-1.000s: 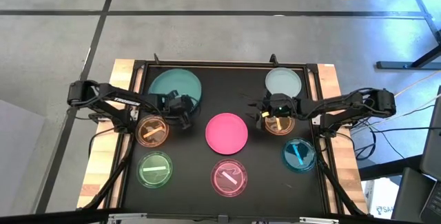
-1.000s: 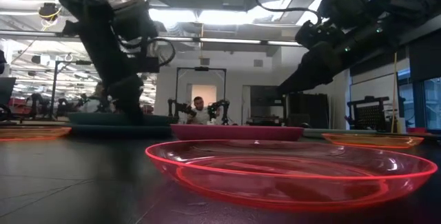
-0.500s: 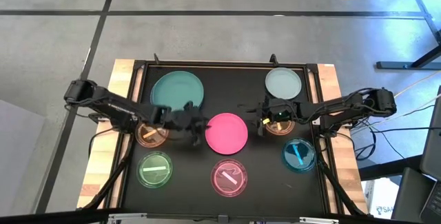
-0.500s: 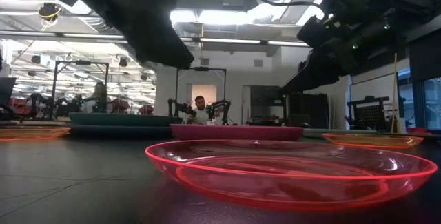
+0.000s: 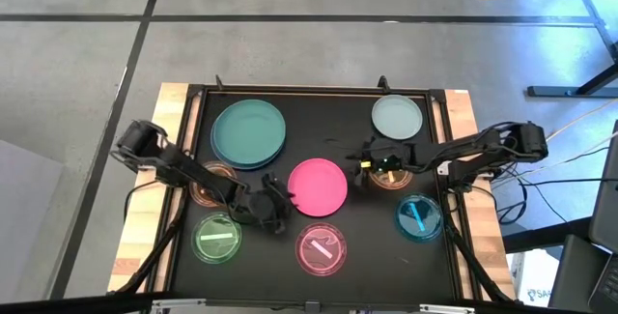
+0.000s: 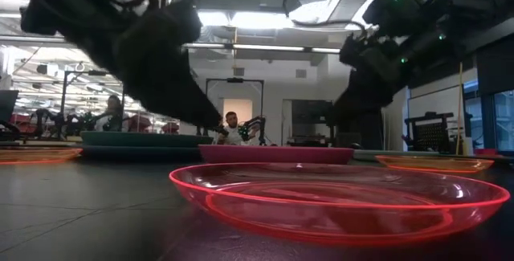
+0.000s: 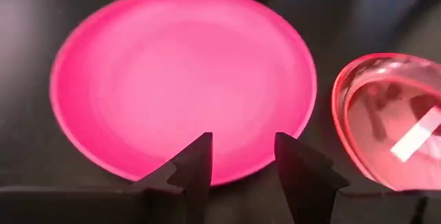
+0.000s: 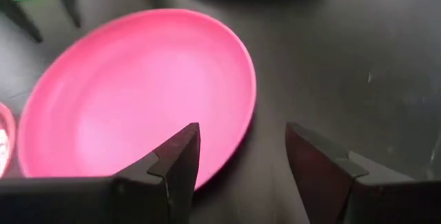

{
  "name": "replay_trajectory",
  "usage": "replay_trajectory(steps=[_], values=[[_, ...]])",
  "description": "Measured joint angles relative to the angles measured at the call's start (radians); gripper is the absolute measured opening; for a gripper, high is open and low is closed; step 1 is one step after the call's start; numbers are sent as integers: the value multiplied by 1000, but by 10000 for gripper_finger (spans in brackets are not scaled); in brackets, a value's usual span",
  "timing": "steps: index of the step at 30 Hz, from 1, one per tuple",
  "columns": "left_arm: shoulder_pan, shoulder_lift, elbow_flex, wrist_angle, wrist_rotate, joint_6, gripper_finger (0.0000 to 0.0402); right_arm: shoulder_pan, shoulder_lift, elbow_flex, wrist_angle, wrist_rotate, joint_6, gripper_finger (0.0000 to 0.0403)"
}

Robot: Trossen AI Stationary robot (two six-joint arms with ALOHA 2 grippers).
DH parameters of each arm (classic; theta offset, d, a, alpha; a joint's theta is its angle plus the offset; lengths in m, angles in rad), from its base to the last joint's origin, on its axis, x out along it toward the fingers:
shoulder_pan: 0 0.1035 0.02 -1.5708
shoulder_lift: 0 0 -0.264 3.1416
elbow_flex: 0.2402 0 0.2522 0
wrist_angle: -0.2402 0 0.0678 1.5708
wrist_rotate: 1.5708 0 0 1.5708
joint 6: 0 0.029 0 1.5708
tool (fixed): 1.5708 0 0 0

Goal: Stack plastic plates
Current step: Stack the pink plate on the green plate

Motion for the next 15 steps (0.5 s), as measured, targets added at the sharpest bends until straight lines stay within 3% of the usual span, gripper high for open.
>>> replay_trajectory(steps=[4, 7, 13, 15], values=[[-12, 16, 1, -12, 29, -32, 150, -1, 75, 0, 4, 12, 70, 205], [-38, -40, 0, -77, 33, -46, 150, -13, 121, 14, 5, 14, 121, 204], [-131, -146, -22, -169, -137, -62, 150, -34, 185, 72, 8, -7, 164, 205], [-137, -149, -49, -145, -147, -64, 150, -33, 192, 86, 5, -13, 165, 204]])
